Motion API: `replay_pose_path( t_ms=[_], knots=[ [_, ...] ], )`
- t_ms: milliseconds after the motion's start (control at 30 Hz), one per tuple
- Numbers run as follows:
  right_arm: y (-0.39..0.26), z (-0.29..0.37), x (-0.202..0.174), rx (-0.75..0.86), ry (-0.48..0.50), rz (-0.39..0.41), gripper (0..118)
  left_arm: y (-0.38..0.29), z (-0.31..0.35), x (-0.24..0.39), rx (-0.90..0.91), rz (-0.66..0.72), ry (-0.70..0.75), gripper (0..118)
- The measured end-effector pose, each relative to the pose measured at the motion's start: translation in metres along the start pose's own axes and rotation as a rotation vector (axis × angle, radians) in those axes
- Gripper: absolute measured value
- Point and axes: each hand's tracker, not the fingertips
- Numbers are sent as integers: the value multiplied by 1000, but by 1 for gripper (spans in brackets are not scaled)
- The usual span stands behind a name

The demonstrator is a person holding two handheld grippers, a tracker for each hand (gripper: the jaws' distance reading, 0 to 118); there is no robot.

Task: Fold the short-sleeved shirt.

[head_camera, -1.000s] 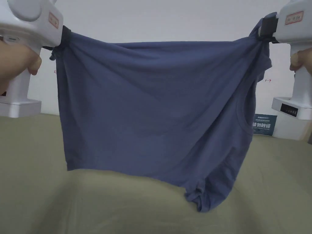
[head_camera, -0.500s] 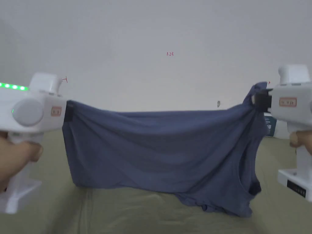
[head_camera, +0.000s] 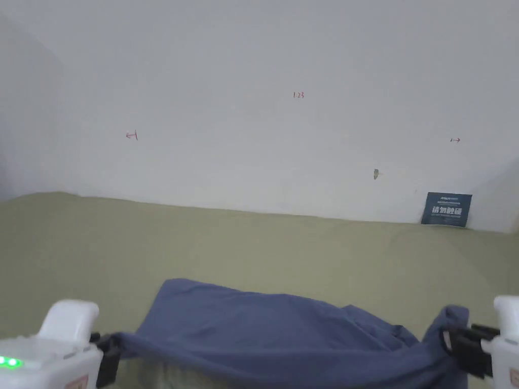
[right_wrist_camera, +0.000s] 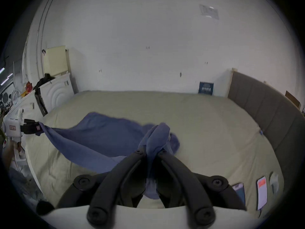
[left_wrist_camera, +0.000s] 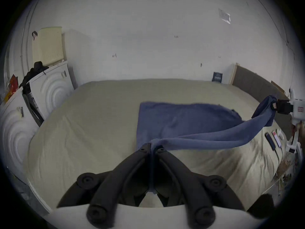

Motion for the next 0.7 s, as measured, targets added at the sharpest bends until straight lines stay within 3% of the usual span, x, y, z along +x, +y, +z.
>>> replay_pose_path(
  t_ms=[100,200,267,700],
  knots=[
    [-31,12,-6,-36,-14,1,9,-32,13,9,-14,20,-7,5],
    [-57,27,-3,-40,-7,-77,9,-57,22,14,-45,35,-11,5],
    [-71,33,-1,-55,-5,-86,9,-66,28,19,-62,-5,33,5],
    [-140,58,9,-144,-24,-157,9,-108,38,38,-111,-37,-13,5]
  ],
)
